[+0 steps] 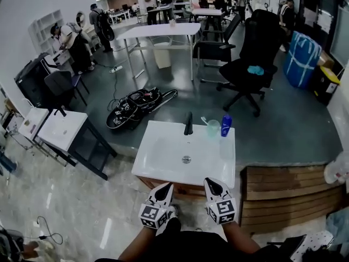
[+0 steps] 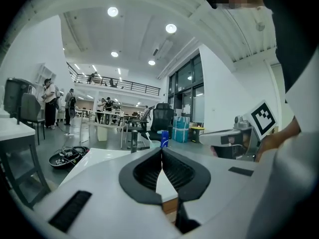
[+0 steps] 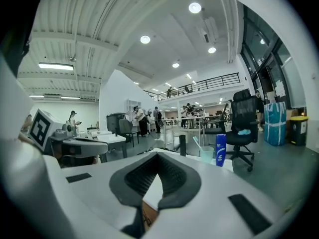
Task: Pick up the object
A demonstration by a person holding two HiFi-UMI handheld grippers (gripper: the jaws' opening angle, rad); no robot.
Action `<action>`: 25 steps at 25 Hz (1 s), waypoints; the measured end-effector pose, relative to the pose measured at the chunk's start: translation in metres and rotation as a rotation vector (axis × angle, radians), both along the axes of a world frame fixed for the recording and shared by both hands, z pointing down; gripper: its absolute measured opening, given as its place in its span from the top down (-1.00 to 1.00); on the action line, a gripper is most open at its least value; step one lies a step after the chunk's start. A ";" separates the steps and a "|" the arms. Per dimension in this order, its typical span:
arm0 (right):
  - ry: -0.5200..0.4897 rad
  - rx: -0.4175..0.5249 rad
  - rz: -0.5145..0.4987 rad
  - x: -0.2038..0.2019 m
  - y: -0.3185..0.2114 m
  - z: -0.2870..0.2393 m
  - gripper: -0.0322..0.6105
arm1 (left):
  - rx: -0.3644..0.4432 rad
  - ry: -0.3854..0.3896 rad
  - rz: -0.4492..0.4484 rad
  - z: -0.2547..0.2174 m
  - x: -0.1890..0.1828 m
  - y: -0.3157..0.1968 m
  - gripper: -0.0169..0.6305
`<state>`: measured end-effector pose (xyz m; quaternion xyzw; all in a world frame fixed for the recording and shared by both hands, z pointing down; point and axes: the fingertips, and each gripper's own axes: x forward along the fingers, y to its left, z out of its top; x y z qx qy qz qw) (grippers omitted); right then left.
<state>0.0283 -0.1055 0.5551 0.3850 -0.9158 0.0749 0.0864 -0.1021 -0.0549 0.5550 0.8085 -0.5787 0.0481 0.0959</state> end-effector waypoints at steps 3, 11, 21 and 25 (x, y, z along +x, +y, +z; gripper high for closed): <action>0.010 0.006 0.025 -0.009 -0.018 -0.002 0.84 | 0.002 0.003 0.034 -0.001 -0.008 -0.026 0.89; 0.035 0.022 0.142 -0.024 -0.080 -0.005 0.84 | 0.015 0.023 0.116 0.001 -0.037 -0.087 0.89; 0.045 -0.022 0.344 -0.024 -0.119 0.005 0.84 | 0.012 0.029 0.236 0.002 -0.075 -0.135 0.89; 0.062 -0.049 0.391 -0.015 -0.126 0.018 0.84 | -0.004 0.043 0.273 0.012 -0.074 -0.150 0.89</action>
